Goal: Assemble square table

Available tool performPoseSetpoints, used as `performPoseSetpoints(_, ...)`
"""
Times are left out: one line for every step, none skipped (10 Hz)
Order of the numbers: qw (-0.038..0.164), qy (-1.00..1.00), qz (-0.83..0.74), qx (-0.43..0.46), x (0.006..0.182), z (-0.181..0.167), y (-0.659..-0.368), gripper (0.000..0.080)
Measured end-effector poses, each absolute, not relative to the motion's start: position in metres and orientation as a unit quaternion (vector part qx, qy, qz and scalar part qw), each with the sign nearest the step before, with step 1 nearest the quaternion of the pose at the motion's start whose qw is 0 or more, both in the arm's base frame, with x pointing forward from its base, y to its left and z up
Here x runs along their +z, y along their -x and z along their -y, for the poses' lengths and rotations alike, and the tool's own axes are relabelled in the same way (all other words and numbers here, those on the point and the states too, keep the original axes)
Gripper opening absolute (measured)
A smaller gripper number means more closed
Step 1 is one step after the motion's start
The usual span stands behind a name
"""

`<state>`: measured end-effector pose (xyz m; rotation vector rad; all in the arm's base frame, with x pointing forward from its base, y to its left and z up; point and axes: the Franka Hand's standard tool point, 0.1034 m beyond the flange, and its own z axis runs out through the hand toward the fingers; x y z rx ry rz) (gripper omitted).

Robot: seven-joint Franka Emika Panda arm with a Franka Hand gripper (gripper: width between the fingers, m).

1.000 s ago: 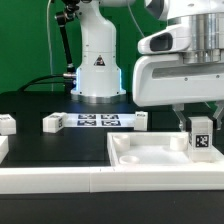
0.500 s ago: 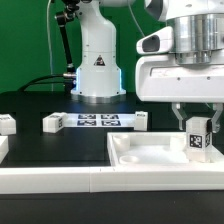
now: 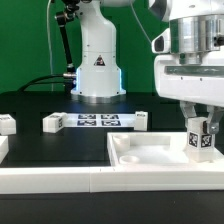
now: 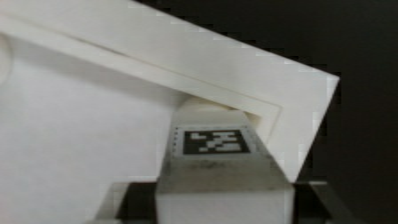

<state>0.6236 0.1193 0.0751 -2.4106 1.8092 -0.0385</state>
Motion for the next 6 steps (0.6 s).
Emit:
performPoseSetpoints(0.064,0.805,-0.59,-0.014,0.075,-0.119,-0.624,0.029)
performPoseSetpoints(0.062,0.818,-0.571,-0.014,0.075,-0.12,-0.623,0.0374)
performPoseSetpoints(0.06,0.833,-0.55,-0.011,0.076,-0.122,-0.623,0.056)
performPoseSetpoints(0.058,0.856,-0.513,-0.012,0.077,-0.123,-0.624,0.056)
performPoseSetpoints(0.044,0.895,-0.443,-0.008,0.08,-0.128,-0.623,0.0638)
performPoseSetpoints(0.046,0.917,-0.396,-0.012,0.084,-0.131,-0.627,0.0646)
